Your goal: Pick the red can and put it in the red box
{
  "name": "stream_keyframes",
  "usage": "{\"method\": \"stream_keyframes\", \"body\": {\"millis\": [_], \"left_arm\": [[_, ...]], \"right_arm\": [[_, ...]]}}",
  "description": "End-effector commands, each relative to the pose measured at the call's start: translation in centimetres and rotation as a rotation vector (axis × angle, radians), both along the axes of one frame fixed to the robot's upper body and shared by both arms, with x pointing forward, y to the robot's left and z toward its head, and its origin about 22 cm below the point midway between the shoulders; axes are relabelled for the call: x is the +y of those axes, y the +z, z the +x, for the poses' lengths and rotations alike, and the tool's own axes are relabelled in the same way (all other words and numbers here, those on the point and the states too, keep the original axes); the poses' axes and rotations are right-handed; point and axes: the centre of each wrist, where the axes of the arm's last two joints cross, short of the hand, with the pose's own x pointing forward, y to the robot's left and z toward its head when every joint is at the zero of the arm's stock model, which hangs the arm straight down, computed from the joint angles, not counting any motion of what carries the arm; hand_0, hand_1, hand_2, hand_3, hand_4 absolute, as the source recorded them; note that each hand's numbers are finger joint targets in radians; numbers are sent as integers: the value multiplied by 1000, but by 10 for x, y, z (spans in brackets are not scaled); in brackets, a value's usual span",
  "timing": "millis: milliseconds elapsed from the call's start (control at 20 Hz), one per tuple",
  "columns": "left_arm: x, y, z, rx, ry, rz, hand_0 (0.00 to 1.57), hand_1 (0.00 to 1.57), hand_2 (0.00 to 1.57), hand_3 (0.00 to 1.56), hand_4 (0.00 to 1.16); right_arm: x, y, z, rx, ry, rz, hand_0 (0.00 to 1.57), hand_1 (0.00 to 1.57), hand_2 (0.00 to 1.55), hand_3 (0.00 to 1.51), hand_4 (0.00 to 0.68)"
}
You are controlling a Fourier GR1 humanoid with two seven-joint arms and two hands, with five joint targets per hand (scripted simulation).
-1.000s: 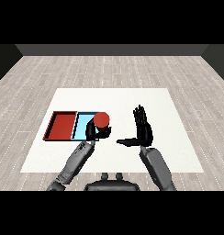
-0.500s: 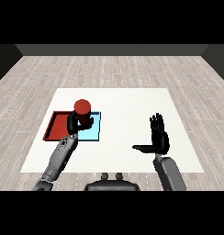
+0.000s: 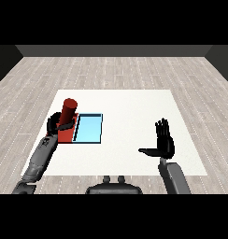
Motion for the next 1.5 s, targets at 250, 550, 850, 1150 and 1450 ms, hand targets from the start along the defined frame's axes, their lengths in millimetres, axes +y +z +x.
{"method": "stream_keyframes", "body": {"millis": [250,550,850,1150,1450], "left_arm": [[73,-52,-10,423,241,151,1509,1509,1426,1363,972],[54,-83,-9,615,274,184,0,0,324,0,705],[66,-88,-17,715,121,181,0,0,0,0,560],[77,-68,-5,580,207,83,0,0,0,0,0],[60,-29,27,-29,-32,-258,470,470,470,0,0]], "right_arm": [[-10,-17,12,5,-19,19,0,0,0,0,0],[2,-19,38,27,-36,-22,0,0,0,0,0],[-4,-21,50,5,-44,-24,0,0,0,0,0],[-6,-43,31,4,-24,2,0,0,0,0,0],[3,-28,39,-8,-2,17,0,0,0,0,0]]}}
